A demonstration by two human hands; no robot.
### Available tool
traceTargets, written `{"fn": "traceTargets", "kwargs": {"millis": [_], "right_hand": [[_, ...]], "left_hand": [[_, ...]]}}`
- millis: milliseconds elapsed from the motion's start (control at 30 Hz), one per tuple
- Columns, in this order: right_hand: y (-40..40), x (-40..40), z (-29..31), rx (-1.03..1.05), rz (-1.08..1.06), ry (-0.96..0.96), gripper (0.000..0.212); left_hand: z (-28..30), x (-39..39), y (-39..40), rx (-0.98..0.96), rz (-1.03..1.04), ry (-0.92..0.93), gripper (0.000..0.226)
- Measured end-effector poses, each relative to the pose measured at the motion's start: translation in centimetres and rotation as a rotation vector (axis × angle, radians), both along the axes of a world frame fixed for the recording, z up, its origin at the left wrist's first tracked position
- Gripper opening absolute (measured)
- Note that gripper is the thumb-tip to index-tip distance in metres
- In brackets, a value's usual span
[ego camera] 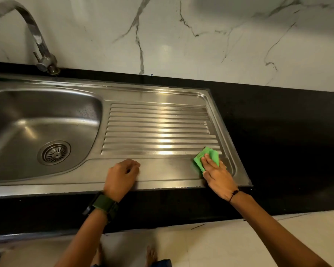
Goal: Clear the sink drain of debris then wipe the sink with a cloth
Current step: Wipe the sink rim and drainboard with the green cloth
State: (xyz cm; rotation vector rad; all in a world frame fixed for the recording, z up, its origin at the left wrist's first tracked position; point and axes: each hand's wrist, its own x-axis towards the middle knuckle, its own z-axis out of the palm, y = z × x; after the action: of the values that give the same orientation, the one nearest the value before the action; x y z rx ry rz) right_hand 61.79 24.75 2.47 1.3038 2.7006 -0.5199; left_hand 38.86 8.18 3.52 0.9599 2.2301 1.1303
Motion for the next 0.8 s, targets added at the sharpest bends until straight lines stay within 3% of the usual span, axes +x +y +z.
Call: {"fn": "traceTargets", "kwargs": {"millis": [133, 233, 400, 500, 667, 800], "right_hand": [[-1.7, -2.6, 0.4, -0.058, 0.317, 0.018, 0.053], [-3.8, -7.0, 0.1, -0.011, 0.554, 0.005, 0.056], [-8.4, -16.9, -0.9, -0.027, 0.829, 0.000, 0.063], [-11.6, -23.0, -1.2, -0.029, 0.917, -0.011, 0.065], [-13.6, -25.8, -0.4, 0.002, 1.013, 0.014, 0.062], [-11.1, -22.6, 0.8, -0.001, 1.131, -0.062, 0.059]], "left_hand": [[0.1, -2.9, -2.0, -0.148, 0.024, 0.190, 0.019], [-0.2, -5.8, -3.8, -0.314, 0.086, 0.237, 0.028], [-0.8, -9.5, -7.1, -0.465, 0.191, 0.312, 0.019], [-1.4, -11.2, -9.2, -0.535, 0.362, 0.399, 0.039], [-0.8, -14.0, -12.6, -0.617, 0.468, 0.289, 0.055], [1.1, -18.3, -15.5, -0.752, 0.263, 0.185, 0.051]]}}
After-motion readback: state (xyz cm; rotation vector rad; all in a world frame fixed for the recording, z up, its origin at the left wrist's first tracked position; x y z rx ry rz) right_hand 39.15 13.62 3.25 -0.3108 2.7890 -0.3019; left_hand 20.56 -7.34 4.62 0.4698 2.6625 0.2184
